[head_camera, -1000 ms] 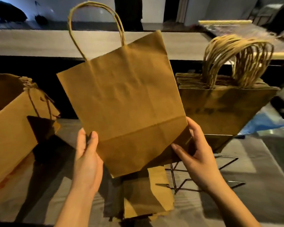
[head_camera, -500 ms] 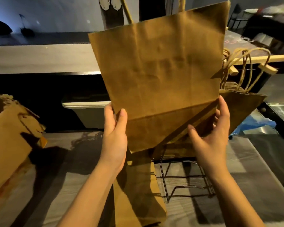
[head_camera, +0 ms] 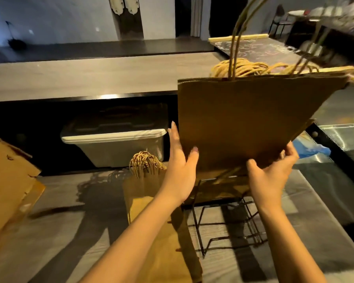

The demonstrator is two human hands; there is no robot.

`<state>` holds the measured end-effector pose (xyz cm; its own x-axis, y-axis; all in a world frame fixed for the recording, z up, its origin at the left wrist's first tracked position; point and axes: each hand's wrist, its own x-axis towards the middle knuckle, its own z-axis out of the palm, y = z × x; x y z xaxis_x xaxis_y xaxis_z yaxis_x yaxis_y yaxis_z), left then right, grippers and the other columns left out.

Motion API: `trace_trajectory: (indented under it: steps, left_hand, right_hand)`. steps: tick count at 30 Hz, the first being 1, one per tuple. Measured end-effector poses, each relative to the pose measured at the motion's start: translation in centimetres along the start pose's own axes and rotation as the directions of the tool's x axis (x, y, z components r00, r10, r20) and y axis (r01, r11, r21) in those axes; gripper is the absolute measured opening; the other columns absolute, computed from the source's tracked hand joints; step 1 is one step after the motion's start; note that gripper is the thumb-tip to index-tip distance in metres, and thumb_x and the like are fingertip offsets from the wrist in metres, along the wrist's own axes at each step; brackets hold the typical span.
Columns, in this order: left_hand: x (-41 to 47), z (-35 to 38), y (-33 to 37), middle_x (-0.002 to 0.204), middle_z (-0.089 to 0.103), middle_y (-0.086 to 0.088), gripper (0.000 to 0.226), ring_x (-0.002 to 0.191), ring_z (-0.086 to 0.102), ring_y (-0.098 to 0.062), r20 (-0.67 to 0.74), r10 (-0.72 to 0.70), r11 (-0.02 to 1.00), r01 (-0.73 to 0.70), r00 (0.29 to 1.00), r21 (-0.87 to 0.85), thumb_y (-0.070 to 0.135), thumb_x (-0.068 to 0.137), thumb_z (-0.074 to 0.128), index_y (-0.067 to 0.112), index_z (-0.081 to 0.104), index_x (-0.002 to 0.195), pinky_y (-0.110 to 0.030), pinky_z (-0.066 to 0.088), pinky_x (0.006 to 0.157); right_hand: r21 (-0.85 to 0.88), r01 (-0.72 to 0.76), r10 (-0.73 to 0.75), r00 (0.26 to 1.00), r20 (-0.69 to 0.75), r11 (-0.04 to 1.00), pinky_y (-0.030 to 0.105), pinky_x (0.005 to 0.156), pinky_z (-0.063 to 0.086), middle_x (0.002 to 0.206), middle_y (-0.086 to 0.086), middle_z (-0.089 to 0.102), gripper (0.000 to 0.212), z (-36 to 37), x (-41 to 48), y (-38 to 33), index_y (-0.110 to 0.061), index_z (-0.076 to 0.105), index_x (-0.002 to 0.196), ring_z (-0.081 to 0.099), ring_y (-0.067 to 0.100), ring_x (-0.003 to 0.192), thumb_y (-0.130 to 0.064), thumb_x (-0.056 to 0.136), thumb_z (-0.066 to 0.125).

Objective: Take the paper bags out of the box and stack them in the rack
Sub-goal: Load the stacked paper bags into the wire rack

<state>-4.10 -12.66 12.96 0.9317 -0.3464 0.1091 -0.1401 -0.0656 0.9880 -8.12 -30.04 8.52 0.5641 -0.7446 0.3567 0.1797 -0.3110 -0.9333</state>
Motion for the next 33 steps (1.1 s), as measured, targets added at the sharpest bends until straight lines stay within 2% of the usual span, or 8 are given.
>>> trace_trajectory:
  steps: [3,7,11,17,19,23,29,33]
  left_hand:
    - [-0.4,0.6,-1.8,0.158,0.005,0.014,0.07,0.143,0.014,-0.01,0.033,-0.088,0.995,0.085,0.996,0.06,0.029,0.101,0.036,0.043,-0.017,0.145,-0.039,0.015,0.119]
    - [-0.9,0.6,-3.0,0.147,0.03,0.013,0.074,0.127,0.034,-0.006,0.05,-0.172,0.983,0.168,0.984,0.072,0.019,0.1,0.039,0.043,-0.015,0.146,-0.029,0.025,0.112]
    - [-1.2,0.3,-3.4,0.124,0.044,0.025,0.082,0.119,0.043,-0.001,0.063,-0.191,0.976,0.184,0.979,0.114,0.02,0.096,0.051,0.037,-0.01,0.148,-0.02,0.032,0.101]
    - [-1.0,0.7,-4.1,0.122,0.045,0.031,0.076,0.107,0.048,0.008,0.029,-0.235,0.966,0.231,0.971,0.115,0.03,0.097,0.047,0.039,-0.009,0.147,-0.02,0.033,0.1]
    - [-1.0,1.2,-4.7,0.139,0.038,0.018,0.071,0.122,0.042,-0.002,0.007,-0.296,0.948,0.293,0.955,0.125,0.036,0.097,0.045,0.035,-0.005,0.148,-0.024,0.031,0.105]
    - [-1.1,1.9,-5.8,0.152,0.013,0.016,0.071,0.131,0.019,0.0,-0.02,-0.328,0.941,0.329,0.944,0.086,0.035,0.099,0.04,0.041,-0.014,0.144,-0.015,0.015,0.1]
    - [-0.5,2.9,-6.1,0.156,0.005,0.015,0.066,0.134,0.014,0.003,-0.036,-0.267,0.962,0.269,0.963,0.041,0.029,0.1,0.036,0.05,-0.012,0.14,-0.014,0.013,0.104]
    - [0.3,4.3,-5.8,0.156,-0.002,0.019,0.061,0.142,0.003,-0.001,-0.005,-0.191,0.98,0.191,0.982,0.054,0.027,0.1,0.035,0.057,-0.007,0.135,-0.027,0.007,0.116]
  right_hand:
    - [-0.058,-0.039,0.042,0.998,0.045,0.998,0.041,0.108,0.039,0.14,0.014,0.037,0.071,-0.7,0.0,1.0,-0.005,0.023,0.135,0.044,0.017,0.126,0.005,0.075,0.06]
    - [-0.15,-0.07,0.088,0.989,0.116,0.986,0.028,0.103,0.04,0.141,0.01,0.04,0.078,-1.2,-0.6,1.5,-0.011,0.014,0.142,0.047,0.016,0.123,0.009,0.081,0.058]
    - [-0.154,-0.085,0.112,0.977,0.18,0.984,0.043,0.111,0.036,0.144,0.003,0.041,0.083,-1.8,-0.1,1.9,-0.023,0.014,0.147,0.044,0.016,0.13,0.001,0.083,0.062]
    - [-0.132,-0.094,0.124,0.963,0.241,0.987,0.044,0.114,0.031,0.148,-0.002,0.033,0.082,-1.7,1.1,1.7,-0.028,0.01,0.147,0.037,0.015,0.134,-0.017,0.083,0.06]
    - [-0.142,-0.096,0.132,0.953,0.273,0.985,0.044,0.116,0.027,0.152,0.001,0.028,0.086,-1.6,1.2,2.1,-0.027,0.005,0.149,0.032,0.015,0.138,-0.027,0.08,0.056]
    - [-0.172,-0.068,0.117,0.949,0.294,0.983,0.039,0.118,0.023,0.155,-0.001,0.024,0.088,-1.5,1.3,2.7,-0.027,-0.001,0.15,0.028,0.011,0.14,-0.025,0.081,0.054]
    - [-0.19,-0.061,0.105,0.967,0.233,0.98,0.039,0.117,0.024,0.153,-0.001,0.028,0.088,-1.8,1.6,3.2,-0.022,0.001,0.151,0.03,0.01,0.138,-0.003,0.086,0.057]
    - [-0.213,-0.086,0.125,0.976,0.179,0.973,0.042,0.117,0.024,0.154,0.0,0.027,0.091,-2.6,2.5,3.9,-0.023,0.0,0.151,0.03,0.013,0.139,-0.015,0.078,0.054]
